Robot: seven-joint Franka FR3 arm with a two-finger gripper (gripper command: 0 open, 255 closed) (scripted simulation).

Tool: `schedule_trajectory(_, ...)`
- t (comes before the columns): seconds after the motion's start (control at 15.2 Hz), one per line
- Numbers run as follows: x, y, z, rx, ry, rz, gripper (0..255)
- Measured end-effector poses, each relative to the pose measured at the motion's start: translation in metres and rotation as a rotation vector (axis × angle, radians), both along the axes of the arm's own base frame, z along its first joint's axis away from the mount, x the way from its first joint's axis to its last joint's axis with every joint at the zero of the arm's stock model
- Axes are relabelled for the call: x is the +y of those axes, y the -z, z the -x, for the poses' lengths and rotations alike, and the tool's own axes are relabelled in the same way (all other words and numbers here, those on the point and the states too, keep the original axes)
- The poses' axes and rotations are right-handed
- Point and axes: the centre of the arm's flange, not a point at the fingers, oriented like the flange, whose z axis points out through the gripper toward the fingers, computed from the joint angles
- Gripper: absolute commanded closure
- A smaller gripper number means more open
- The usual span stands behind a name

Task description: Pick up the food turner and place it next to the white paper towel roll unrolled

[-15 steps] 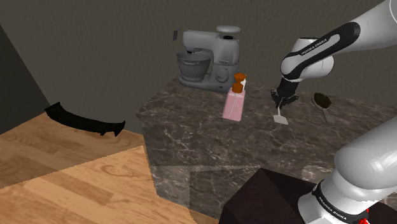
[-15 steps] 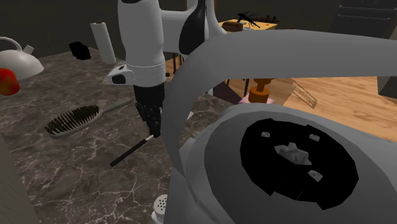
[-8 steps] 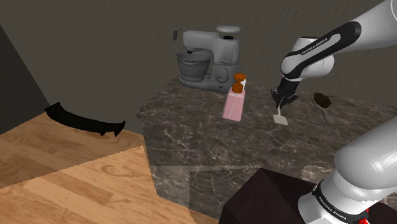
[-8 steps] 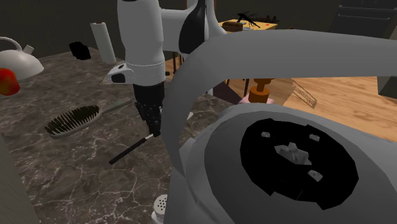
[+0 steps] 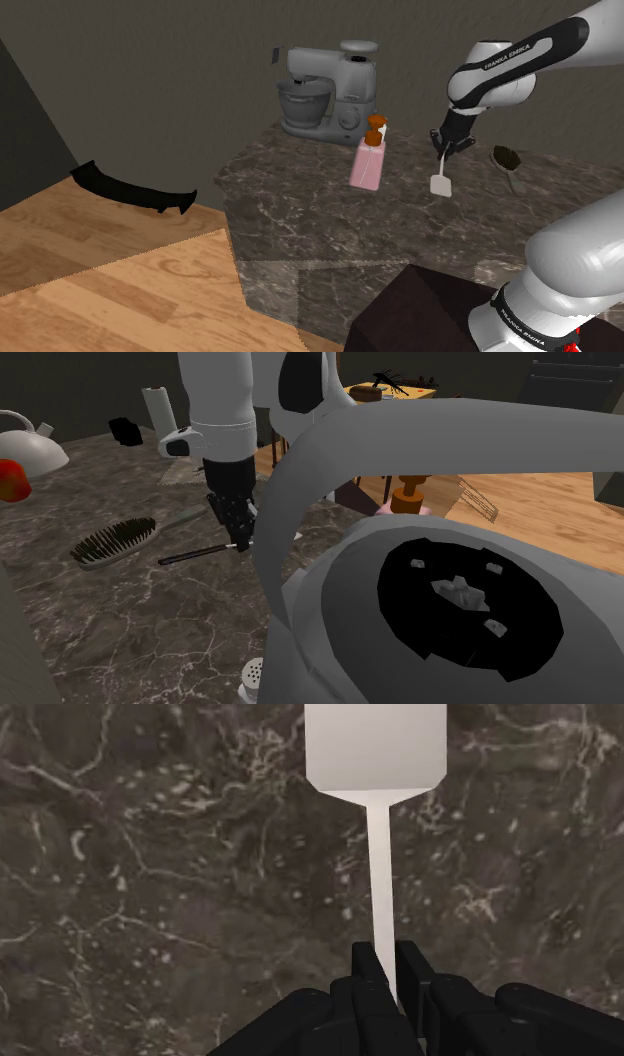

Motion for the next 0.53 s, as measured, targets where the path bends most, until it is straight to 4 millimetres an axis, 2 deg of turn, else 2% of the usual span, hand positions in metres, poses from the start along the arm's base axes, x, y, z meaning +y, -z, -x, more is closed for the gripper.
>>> schedule_trajectory(0.53,0.000,-0.042,-0.001,0.000,0.000,0.000,255)
